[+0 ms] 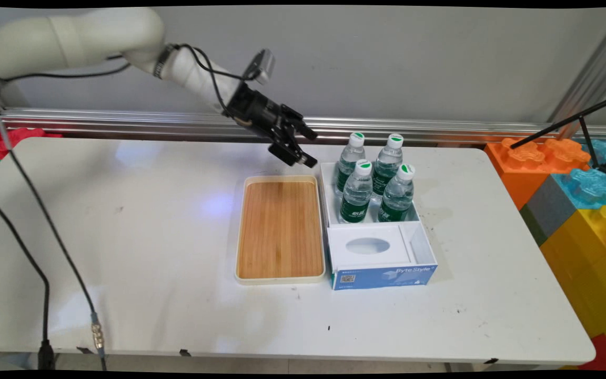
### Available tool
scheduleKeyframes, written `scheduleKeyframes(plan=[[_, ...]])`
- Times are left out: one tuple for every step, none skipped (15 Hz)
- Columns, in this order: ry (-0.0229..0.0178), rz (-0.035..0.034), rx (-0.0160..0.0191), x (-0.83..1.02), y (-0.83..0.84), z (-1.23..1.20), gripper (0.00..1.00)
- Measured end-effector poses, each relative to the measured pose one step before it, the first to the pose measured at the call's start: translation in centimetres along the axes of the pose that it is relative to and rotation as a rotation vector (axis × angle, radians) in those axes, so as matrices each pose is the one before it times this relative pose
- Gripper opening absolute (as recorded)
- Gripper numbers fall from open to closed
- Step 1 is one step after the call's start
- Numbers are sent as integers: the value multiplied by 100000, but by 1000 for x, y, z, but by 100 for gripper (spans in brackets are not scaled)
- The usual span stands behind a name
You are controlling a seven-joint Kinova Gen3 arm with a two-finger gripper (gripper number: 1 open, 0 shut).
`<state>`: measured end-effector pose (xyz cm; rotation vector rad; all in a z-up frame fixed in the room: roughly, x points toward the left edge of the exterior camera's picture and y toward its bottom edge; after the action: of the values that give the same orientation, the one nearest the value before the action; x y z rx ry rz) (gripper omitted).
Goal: Pick up the green bottle from the white box
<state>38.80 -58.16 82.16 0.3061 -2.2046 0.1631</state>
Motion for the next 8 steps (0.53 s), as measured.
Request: scheduleKeyframes(plan=[[675, 1173, -719, -289, -354, 919, 100], [943, 1503, -137, -336, -549, 1243, 100], [810, 1166, 193, -246, -468, 1078, 100], [607, 836, 217, -214, -379, 867, 100], [687, 846, 278, -201, -382, 977, 100], [656, 603, 413, -214, -347, 881, 100], [577, 480, 273, -109, -294, 760, 100], [664, 472, 248, -138, -296, 853, 100]])
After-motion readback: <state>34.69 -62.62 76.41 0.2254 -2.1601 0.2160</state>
